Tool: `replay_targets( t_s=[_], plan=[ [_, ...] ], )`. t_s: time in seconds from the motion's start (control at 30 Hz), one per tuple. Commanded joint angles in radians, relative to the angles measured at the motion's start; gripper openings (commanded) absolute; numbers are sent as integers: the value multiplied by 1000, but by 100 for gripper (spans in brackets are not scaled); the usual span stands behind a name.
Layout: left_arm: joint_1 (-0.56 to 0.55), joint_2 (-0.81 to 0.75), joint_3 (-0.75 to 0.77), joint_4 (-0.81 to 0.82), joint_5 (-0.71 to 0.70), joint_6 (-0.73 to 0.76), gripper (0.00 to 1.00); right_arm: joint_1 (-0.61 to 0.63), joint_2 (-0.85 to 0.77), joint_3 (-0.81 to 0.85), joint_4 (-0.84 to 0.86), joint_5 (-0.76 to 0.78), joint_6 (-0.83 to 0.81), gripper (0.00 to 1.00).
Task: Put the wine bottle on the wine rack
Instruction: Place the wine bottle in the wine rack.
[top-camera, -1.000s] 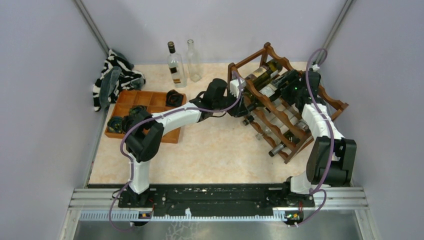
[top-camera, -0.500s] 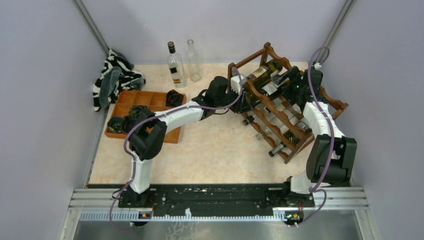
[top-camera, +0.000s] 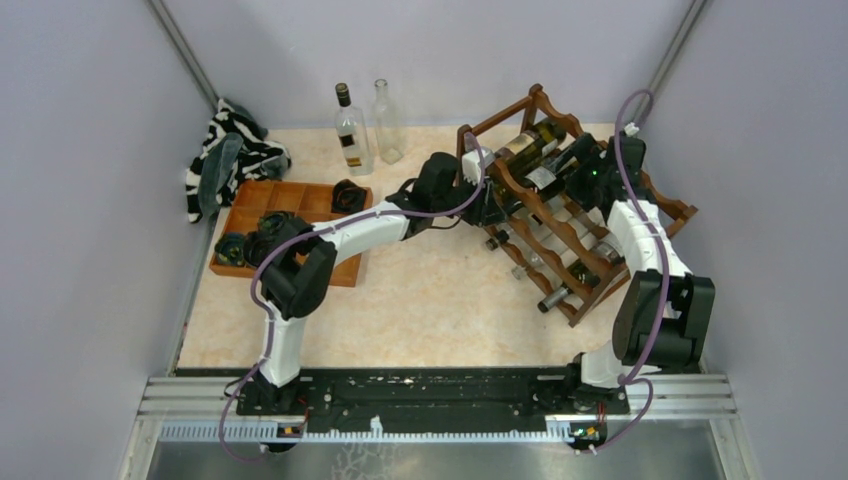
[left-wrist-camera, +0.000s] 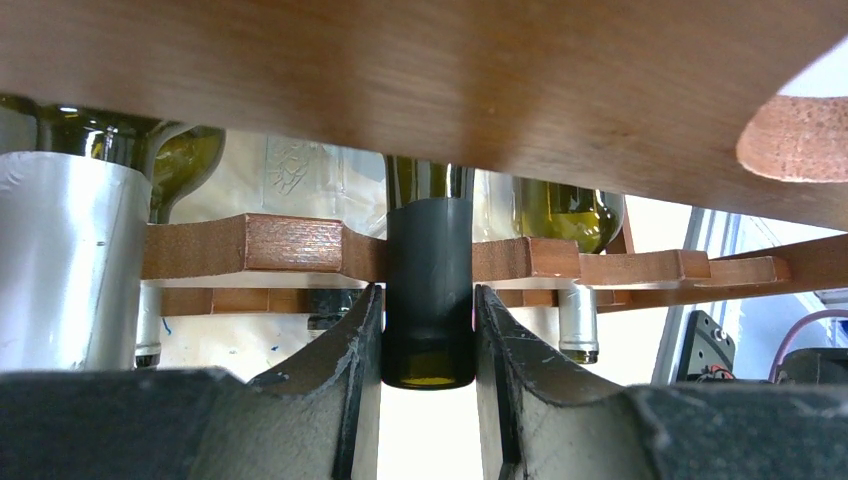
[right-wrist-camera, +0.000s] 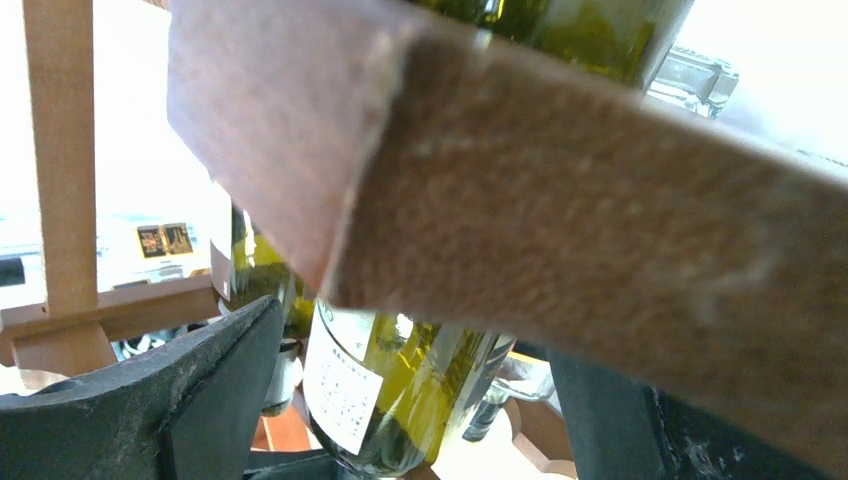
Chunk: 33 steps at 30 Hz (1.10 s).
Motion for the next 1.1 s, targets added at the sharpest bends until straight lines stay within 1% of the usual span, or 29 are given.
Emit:
replay_targets(
  t_s=[0.0, 0.37, 0.47, 0.53, 0.67, 0.83, 0.93, 1.07],
  plan=[
    [-6, 31, 47, 120, -78, -15, 0, -5, -53, 72, -12, 7, -73, 98],
    [-6, 21, 16, 163, -139, -28, 0, -11, -69, 93, -77, 24, -88, 98],
    [-5, 22, 10, 170, -137, -24, 2, -11, -97, 103, -87, 31, -112, 98],
    [-4, 22, 7, 170, -136, -20, 5, -12, -120, 116, -101, 30, -131, 98],
    [-1, 11, -12, 171, -149, -20, 20, -15, -170, 126, -107, 31, -159, 98],
    [7, 7, -17, 170, -131, -23, 33, -47, -208, 173, -121, 7, -200, 98],
    [9, 6, -19, 171, -120, -23, 41, -66, -218, 218, -130, -30, -265, 98],
    [9, -14, -38, 176, -124, -19, 58, -72, -248, 260, -127, -91, -393, 99]
  ],
)
